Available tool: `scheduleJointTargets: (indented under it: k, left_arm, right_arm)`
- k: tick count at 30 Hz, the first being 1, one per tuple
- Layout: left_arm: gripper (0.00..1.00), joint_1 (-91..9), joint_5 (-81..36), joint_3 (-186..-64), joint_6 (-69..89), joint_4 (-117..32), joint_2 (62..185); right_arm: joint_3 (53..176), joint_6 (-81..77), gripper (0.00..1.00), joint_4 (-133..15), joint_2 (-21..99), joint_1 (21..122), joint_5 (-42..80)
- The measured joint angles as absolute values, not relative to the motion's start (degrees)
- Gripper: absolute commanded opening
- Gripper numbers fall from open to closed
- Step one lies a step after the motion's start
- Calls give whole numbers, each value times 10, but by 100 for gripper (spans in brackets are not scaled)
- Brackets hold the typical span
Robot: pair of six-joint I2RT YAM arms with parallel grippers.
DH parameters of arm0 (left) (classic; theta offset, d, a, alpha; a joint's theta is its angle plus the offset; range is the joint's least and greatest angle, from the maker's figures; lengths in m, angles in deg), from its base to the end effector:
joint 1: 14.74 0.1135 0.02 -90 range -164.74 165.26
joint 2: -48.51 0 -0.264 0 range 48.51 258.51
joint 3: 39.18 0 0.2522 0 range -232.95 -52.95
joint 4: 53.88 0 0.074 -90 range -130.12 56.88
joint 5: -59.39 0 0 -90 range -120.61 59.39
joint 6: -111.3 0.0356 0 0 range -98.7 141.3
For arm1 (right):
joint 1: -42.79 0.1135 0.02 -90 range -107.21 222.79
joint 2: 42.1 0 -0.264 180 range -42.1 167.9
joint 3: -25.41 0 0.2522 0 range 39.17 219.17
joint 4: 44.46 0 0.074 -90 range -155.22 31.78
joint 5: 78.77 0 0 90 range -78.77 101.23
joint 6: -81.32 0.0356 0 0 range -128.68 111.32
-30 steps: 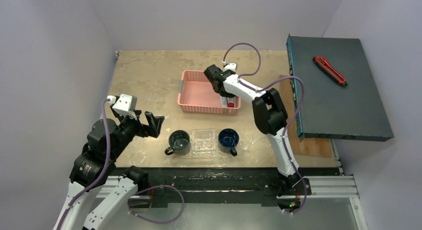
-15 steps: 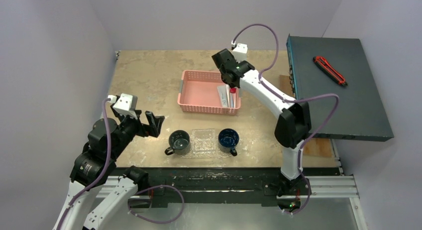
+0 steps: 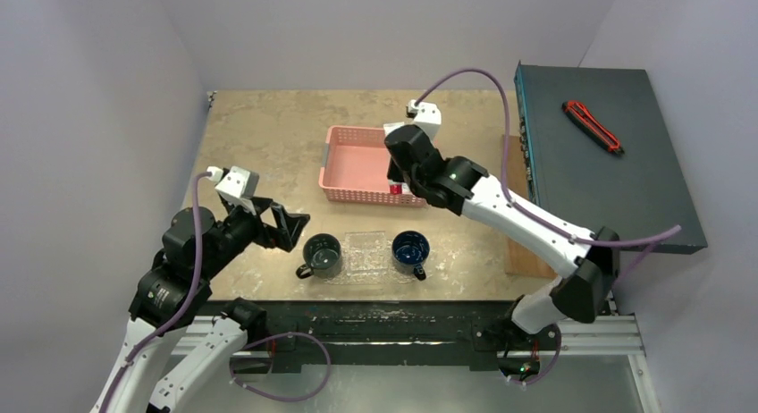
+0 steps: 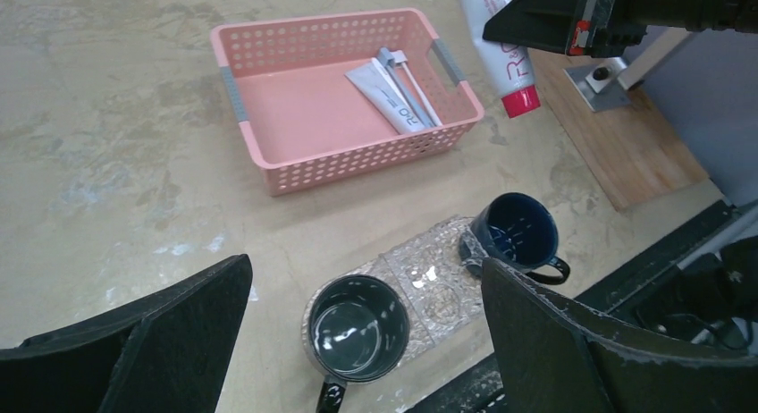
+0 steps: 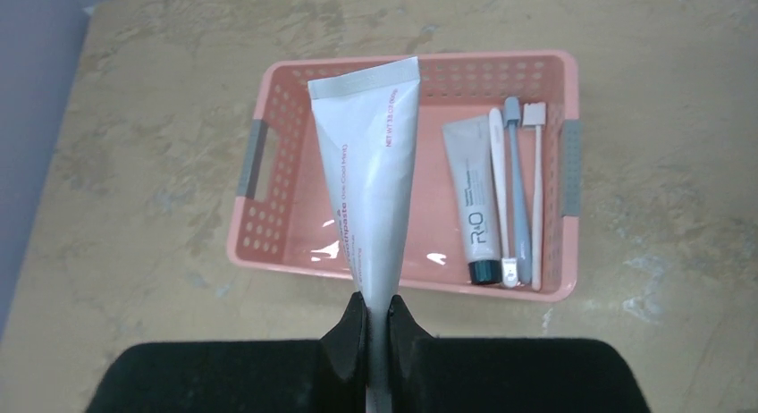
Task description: Prepare toiletry sets of a toothbrush and toothpaste on the tray
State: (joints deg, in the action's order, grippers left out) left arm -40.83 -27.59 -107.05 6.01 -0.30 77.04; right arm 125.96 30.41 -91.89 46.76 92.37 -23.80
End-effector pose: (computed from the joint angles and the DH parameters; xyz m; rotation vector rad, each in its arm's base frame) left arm 0.0794 -0.0410 0.3725 0.2124 1.8426 -0.5554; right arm 0.2395 0.2497 0.3683 0.1430 2.0759 0.2719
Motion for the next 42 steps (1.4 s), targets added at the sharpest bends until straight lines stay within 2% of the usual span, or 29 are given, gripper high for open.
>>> scheduleJointTargets:
  k: [8, 22, 31, 38, 42]
  left_arm:
    - [100, -410, -167, -1070, 12, -21, 781]
    - [100, -410, 0, -996, -131, -154, 817]
    - [100, -410, 42, -953, -186, -238, 846]
    - [95, -411, 56, -936, -217, -293, 875]
    - [86, -411, 65, -924, -236, -319, 881]
  right_arm:
    - [1135, 329, 0, -818, 333, 924, -137]
    - [1045, 399, 0, -691, 295, 962, -36]
    - [1031, 446, 0, -632, 282, 995, -20]
    - [1031, 473, 0, -601, 306, 1024, -12]
    - [1031, 483, 0, -590, 312, 1032, -10]
